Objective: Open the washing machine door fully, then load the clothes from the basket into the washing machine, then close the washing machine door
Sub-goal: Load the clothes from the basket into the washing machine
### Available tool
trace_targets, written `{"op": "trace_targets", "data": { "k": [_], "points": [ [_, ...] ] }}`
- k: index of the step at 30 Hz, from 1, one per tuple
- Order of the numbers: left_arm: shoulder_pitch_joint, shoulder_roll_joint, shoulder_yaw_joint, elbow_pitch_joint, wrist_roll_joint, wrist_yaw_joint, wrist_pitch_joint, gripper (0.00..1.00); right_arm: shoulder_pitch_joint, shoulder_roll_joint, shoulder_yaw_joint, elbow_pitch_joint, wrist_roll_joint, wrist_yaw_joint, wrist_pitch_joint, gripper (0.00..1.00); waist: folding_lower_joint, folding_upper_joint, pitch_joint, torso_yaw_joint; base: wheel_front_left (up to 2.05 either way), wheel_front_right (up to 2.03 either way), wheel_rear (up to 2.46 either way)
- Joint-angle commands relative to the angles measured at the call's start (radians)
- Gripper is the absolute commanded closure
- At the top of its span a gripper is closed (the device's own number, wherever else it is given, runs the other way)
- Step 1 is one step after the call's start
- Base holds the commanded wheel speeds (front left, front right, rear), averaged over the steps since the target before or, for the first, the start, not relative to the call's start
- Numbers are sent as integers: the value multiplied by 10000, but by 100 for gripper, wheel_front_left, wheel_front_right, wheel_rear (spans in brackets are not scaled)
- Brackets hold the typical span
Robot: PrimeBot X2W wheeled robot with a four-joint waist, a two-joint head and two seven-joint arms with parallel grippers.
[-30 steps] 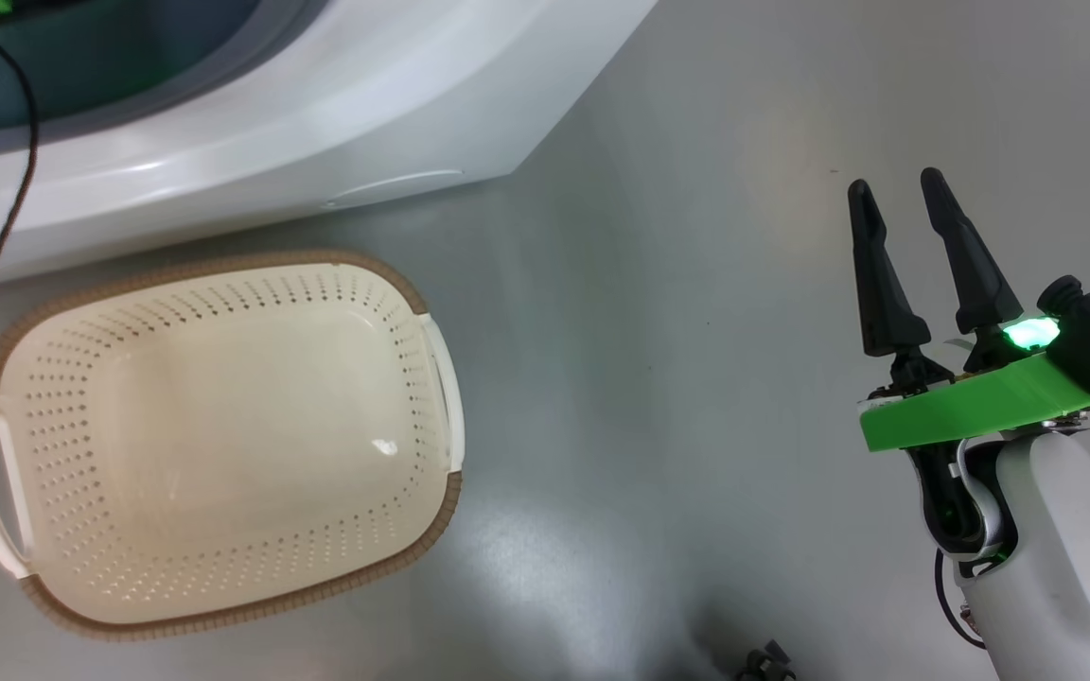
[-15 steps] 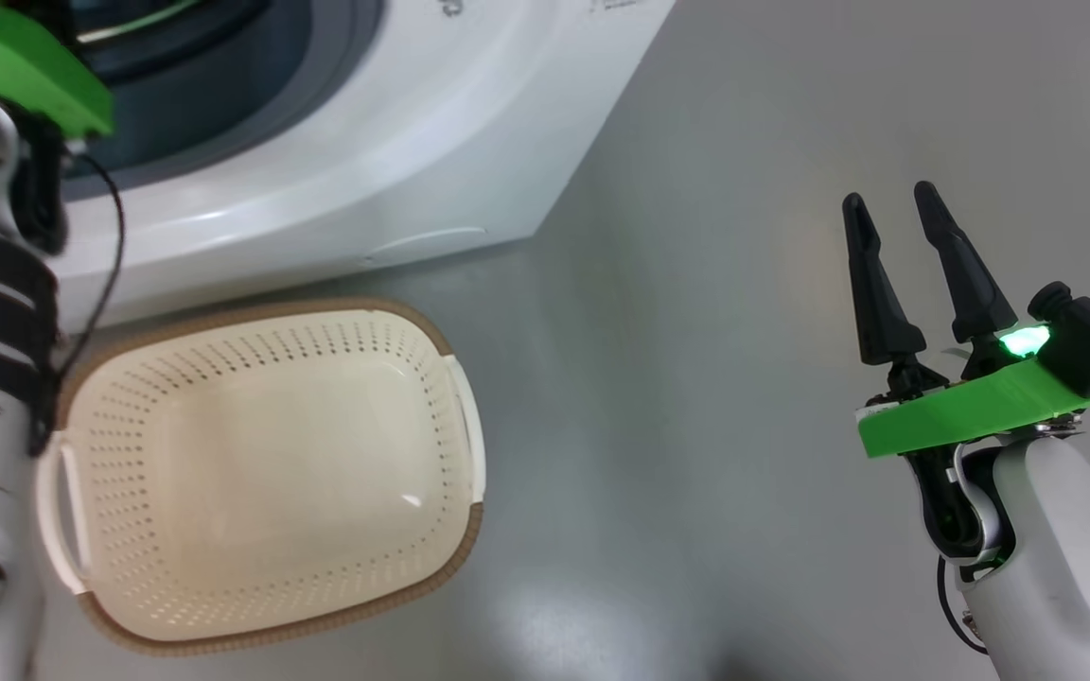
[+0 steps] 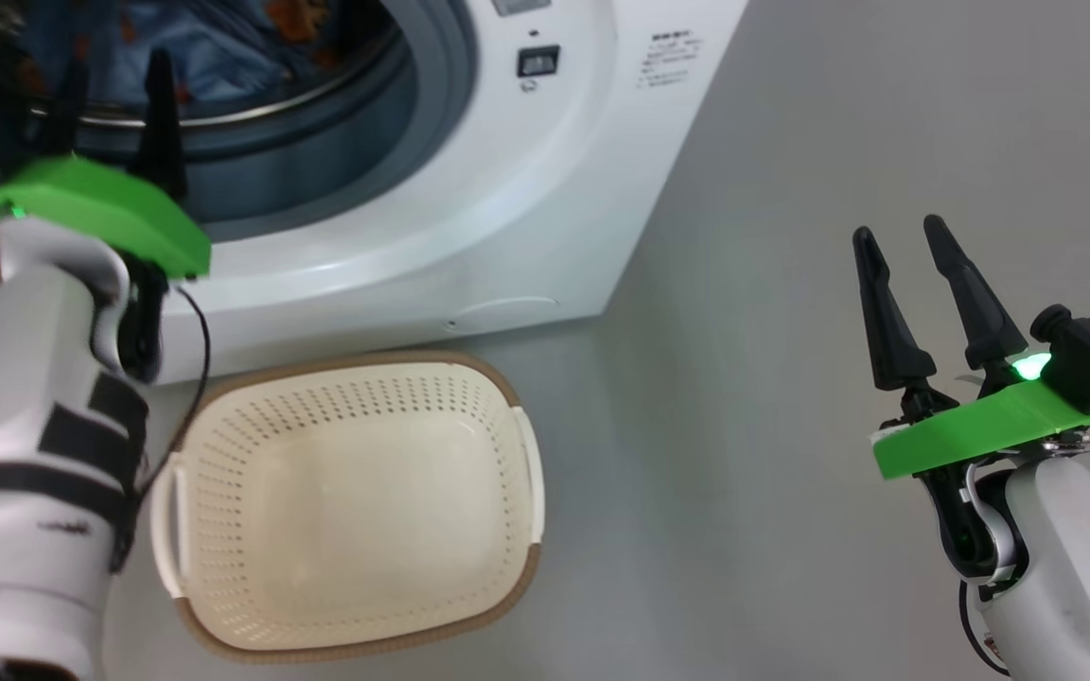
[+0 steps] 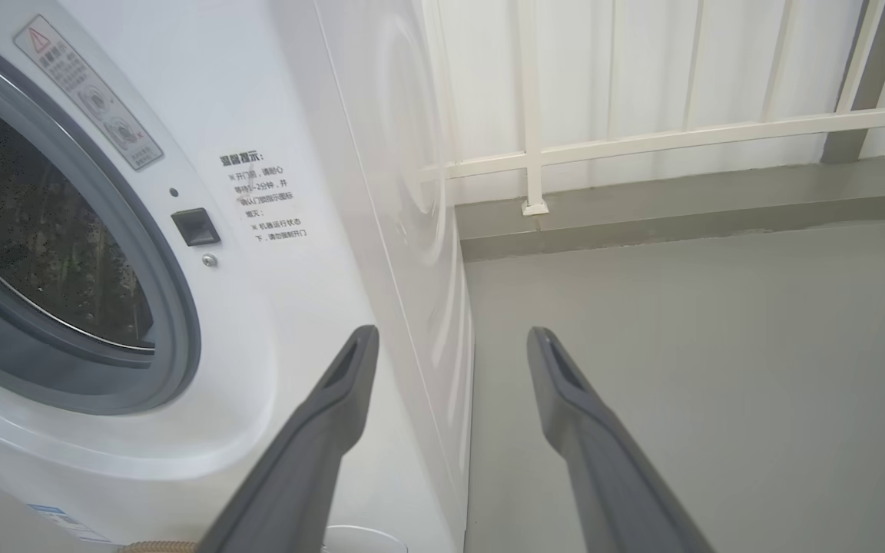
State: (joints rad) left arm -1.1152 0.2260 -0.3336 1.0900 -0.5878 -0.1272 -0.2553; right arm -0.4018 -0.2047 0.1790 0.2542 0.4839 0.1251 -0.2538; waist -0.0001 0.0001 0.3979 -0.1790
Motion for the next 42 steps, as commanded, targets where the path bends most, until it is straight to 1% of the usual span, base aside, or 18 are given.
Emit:
{"op": "trace_targets", "data": {
  "k": [1, 5, 9, 15, 20, 24, 34, 36, 40, 42],
  "points": [
    [263, 456, 192, -404, -47, -33, -62, 0, 225, -166, 165, -154, 102, 56, -80, 0, 2, -1, -577, 520, 0, 0, 0],
    [1107, 399, 418, -1062, 30, -33, -63, 0, 342, -265, 174, -84, 133, 56, -80, 0, 2, -1, -997, 788, 0, 0, 0],
    [2033, 221, 782, -1854, 138, -33, -63, 0, 498, -318, 172, -5, 199, 56, -80, 0, 2, -1, -1415, 1051, 0, 0, 0],
    [3272, 27, 1119, -2927, 514, -22, -64, 0, 751, -378, 173, 65, 261, 56, -80, 0, 2, -1, -1933, 1390, 0, 0, 0],
    [4271, -15, 1409, -3947, 888, 88, -64, 0, 877, -442, 188, 143, 294, 56, -80, 0, 2, -1, -2305, 1558, 0, 0, 0],
    [5100, 10, 1652, -4603, 1020, 146, -64, 0, 990, -506, 190, 166, 314, 56, -80, 0, 2, -1, -2585, 1638, 0, 0, 0],
    [6958, 65, 2138, -6340, 1228, 470, -64, 0, 1296, -600, 158, 123, 349, 56, -80, 0, 2, -1, -2963, 1715, 0, 0, 0],
    [7478, 37, 2259, -6763, 1189, 582, -64, 0, 1390, -606, 171, 123, 345, 56, -80, 0, 2, -1, -3072, 1695, 0, 0, 0],
    [7983, 21, 2362, -7123, 1136, 699, -64, 0, 1464, -592, 179, 125, 349, 56, -80, 0, 2, -1, -3184, 1645, 0, 0, 0],
    [8343, 49, 2409, -7454, 1166, 842, -64, 0, 1535, -616, 172, 112, 348, 56, -80, 0, 2, -1, -3255, 1623, 0, 0, 0]
  ]
}}
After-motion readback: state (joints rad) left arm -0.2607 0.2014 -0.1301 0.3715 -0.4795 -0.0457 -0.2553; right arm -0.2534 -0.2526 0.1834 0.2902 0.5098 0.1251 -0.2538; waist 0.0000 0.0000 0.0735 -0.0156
